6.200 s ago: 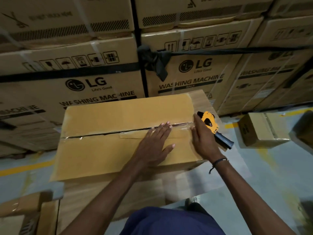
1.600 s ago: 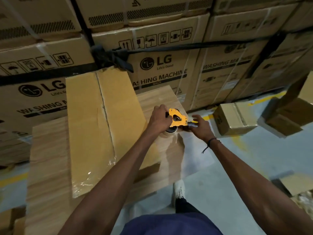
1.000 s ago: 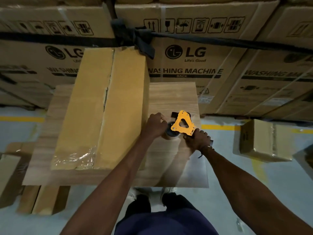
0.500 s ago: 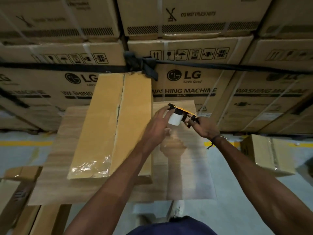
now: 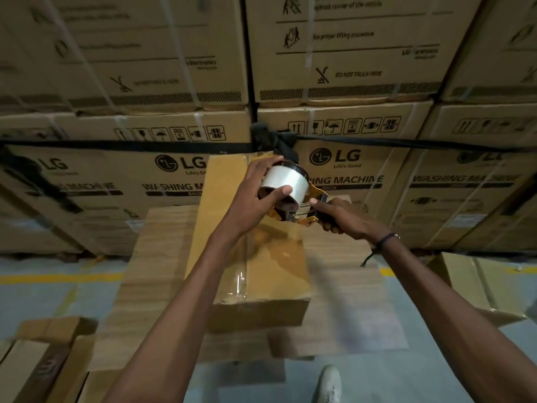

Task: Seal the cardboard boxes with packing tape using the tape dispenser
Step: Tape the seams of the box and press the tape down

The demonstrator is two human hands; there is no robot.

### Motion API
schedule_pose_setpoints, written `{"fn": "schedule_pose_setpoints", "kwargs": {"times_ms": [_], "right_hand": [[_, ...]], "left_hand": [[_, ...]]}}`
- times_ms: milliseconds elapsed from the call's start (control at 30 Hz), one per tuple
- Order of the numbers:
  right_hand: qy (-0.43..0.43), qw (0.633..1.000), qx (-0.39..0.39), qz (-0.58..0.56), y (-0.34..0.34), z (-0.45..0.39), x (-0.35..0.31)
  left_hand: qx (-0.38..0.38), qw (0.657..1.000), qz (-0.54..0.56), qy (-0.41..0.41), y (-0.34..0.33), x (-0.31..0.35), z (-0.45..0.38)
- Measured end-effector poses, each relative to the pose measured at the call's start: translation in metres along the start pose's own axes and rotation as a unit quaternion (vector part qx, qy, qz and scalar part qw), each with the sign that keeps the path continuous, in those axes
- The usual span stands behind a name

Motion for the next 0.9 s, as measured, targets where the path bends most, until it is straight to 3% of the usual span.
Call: {"fn": "schedule_pose_setpoints", "kwargs": {"times_ms": [333,500,600,767,900], "right_hand": [[0.005,0.999,-0.021,-0.042,-0.097,0.026,-0.032],[-0.024,0.990,-0.097,-0.103,-0.125,0.033,-0.033],[-0.034,0.978,-0.141,-0.152,-0.137,0.035,-0.034],[-0.033,0.974,-0.188,-0.126,-0.146,0.043,-0.039],[-0.040,0.963,-0.213,-0.162,-0.148,0.053,-0.037]], "left_hand": [[-0.014,0.994,0.083,0.065,0.062,-0.012,0.065],[-0.011,0.990,0.093,0.106,0.076,-0.014,0.092],[0.041,0.984,0.101,0.139,0.083,-0.021,0.108],[0.180,0.970,0.078,0.145,0.098,-0.025,0.139],[0.289,0.907,0.134,0.277,0.096,-0.052,0.173]]}}
Point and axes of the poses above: each hand's wrist, its own z-axis away from the middle knuckle, its own y-axis out of the back of the hand, x = y × z, the point moved 3 cm from there along -z, towards the middle knuckle, and after that the axes turned 1 degree about -z, right-handed, at the moved point
